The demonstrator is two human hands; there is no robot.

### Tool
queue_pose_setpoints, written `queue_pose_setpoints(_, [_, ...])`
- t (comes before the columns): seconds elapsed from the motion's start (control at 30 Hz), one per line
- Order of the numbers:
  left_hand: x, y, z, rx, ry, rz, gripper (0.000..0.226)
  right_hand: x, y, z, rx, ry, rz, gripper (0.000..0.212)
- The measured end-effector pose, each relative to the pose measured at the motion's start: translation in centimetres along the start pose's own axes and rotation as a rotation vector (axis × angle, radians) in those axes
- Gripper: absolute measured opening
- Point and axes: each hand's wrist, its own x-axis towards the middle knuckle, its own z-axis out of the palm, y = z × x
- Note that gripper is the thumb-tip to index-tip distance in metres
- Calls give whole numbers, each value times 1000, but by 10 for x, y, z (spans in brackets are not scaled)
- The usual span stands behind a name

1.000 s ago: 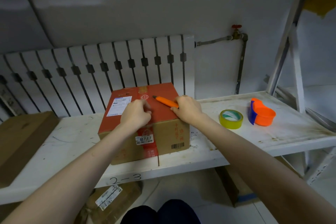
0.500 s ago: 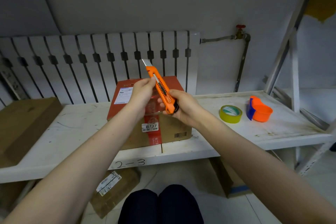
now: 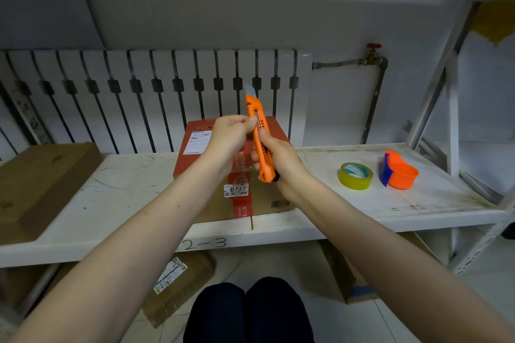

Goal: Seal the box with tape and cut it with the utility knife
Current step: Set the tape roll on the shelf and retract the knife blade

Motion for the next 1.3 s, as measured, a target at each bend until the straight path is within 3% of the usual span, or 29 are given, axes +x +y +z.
queue_pose_setpoints(0.3, [-6, -2, 1, -72, 28, -129, 20, -4, 0, -3, 33, -115, 75, 22])
queue_pose_setpoints(0.9, [-1, -7, -2, -89, 45, -219, 21, -2, 6, -12, 213, -276, 142, 9])
queue_pose_setpoints(1.03, [0, -10, 1, -89, 51, -209, 19, -4, 7, -14, 143, -215, 146, 17])
queue_pose_setpoints(1.17, [2, -13, 2, -122, 93, -165, 24, -12, 9, -11, -198, -54, 121, 44])
queue_pose_setpoints(1.3, [2, -13, 4, -119, 81, -130, 27, -14, 14, -10, -238, 12, -17, 42])
